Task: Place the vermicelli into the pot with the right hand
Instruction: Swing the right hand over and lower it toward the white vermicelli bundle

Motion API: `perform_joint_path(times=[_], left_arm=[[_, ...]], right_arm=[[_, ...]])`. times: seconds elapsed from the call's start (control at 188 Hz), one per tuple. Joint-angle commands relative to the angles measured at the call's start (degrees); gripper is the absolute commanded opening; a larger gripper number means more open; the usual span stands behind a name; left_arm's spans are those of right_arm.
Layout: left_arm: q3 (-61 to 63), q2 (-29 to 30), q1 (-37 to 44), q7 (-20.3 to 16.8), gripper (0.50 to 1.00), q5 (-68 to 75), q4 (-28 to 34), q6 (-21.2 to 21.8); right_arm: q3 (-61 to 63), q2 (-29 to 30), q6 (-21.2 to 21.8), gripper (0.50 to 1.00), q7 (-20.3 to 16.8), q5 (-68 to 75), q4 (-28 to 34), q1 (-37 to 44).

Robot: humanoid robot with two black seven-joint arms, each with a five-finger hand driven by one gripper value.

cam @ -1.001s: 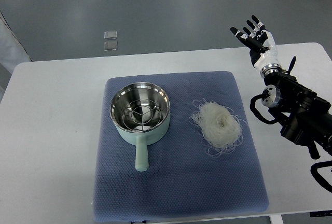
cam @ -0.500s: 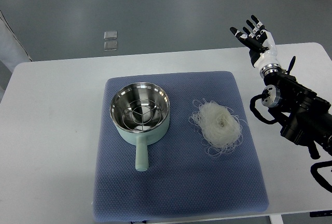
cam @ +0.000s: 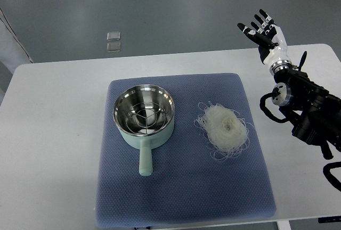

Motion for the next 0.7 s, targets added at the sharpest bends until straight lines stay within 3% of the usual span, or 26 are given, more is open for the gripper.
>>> perform_joint_path(times=[0.0,0.436,0.697], left_arm=[[0.0,0.0,0.0,0.0,1.0,0.0,0.0,0.0],[0.0,0.0,0.0,0.0,1.0,0.0,0.0,0.0],[0.0,0.0,0.0,0.1,1.0,0.0,-0.1,0.0]], right_arm=[[-0.1,-0.2,0.2,0.928,-0.1,0.0,0.1,0.1],[-0.2,-1.5,-0.2,0.928,-0.4,-6.5,0.6,2.5],[-1.8,-2.3,0.7,0.928,-0.5,-20.5,1.9,4.6]])
